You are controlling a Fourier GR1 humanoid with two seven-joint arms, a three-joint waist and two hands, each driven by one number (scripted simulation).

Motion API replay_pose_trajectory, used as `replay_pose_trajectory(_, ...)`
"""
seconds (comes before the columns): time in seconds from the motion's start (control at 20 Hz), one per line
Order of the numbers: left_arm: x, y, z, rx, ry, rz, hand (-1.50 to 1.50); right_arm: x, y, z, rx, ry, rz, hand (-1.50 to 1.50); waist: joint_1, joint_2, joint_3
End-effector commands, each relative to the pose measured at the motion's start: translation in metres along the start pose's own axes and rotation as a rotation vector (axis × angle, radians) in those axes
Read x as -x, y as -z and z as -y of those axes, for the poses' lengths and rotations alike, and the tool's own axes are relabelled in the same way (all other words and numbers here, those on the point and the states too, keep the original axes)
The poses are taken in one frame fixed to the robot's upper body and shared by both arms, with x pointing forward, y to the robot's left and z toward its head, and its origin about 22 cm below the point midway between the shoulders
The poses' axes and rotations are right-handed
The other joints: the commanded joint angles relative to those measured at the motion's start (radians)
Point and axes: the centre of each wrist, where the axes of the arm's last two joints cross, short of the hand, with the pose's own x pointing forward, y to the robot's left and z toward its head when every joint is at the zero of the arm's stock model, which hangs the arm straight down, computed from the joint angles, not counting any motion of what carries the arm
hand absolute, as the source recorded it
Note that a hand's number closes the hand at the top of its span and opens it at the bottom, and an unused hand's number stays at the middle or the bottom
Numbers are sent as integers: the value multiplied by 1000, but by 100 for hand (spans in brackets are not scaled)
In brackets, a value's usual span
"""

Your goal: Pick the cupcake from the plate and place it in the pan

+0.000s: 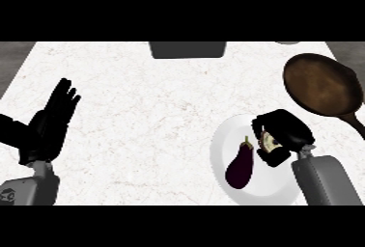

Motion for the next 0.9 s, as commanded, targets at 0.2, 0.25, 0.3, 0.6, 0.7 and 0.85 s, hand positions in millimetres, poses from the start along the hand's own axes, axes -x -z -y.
replay_pose_trajectory(0.2,2,-2,0,-3,18,4,0,-46,-49,77,466,-97,-91,150,-5,-3,0)
replay_pose_trajectory(0.25,-7,3,5,-11,5,-10,0,-44,-61,76,517,-114,-101,150,-9,-1,1)
replay_pose_trajectory(0.3,4,-7,2,-22,5,-4,0,-35,-75,100,541,-139,-111,150,3,0,1)
replay_pose_trajectory(0.6,3,-3,-8,11,18,4,0,-46,-104,122,551,-52,-167,150,28,11,2)
replay_pose_trajectory(0.7,7,2,14,10,9,8,0,-39,-110,130,587,-30,-202,150,27,11,2)
replay_pose_trajectory(0.85,-16,-3,25,19,4,23,0,-8,-110,152,630,31,-237,150,30,11,2)
